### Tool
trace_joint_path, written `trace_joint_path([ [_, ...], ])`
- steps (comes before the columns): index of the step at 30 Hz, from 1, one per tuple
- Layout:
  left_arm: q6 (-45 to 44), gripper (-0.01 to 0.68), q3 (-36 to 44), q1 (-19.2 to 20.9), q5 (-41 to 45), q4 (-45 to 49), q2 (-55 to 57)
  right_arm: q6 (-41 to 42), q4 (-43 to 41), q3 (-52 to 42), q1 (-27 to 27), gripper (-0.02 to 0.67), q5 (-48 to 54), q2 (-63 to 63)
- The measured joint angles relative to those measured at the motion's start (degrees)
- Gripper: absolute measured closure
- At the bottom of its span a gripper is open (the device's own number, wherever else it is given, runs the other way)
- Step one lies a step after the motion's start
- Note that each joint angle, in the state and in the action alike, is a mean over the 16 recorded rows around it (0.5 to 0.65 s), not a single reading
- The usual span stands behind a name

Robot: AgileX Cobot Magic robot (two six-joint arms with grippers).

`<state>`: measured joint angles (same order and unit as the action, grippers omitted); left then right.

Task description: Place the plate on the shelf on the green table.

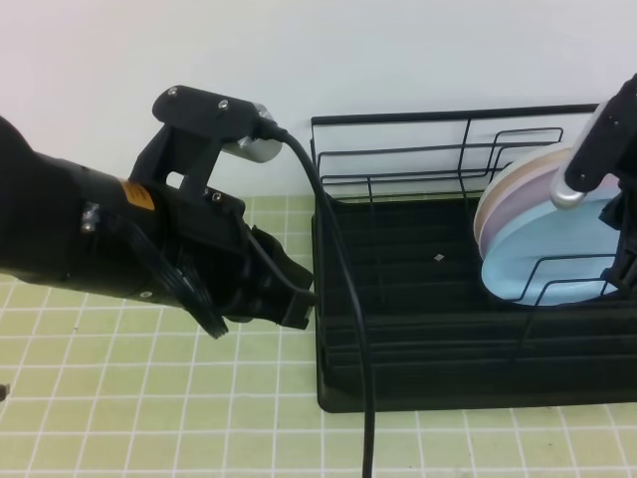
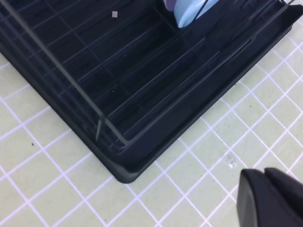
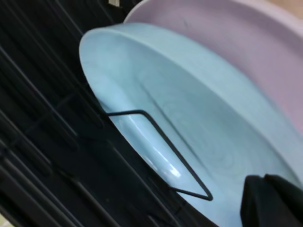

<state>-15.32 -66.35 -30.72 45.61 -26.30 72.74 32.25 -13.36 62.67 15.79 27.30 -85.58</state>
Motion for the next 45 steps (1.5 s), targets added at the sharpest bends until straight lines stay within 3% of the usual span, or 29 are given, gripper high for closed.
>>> trace_joint_path([
  [13, 0.06, 0.674, 0.00, 0.00, 1.71, 0.10, 0.00, -6.99, -0.99, 0.00, 0.00, 0.651, -3.74, 2.14],
  [24, 0.06, 0.674, 0.00, 0.00, 3.53, 0.61, -0.03, -12.67, 10.44, -2.78, 0.00, 0.651, -5.07, 14.55],
  [36, -0.48, 0.674, 1.69, 0.00, 2.79, 0.38, -0.83, -16.15, 22.72, -23.69, 0.00, 0.651, -16.34, 44.53],
  [45, -2.72, 0.675, 12.11, 0.00, -4.74, -3.43, -6.34, -16.14, 24.17, -39.20, 0.00, 0.651, -13.52, 64.16],
])
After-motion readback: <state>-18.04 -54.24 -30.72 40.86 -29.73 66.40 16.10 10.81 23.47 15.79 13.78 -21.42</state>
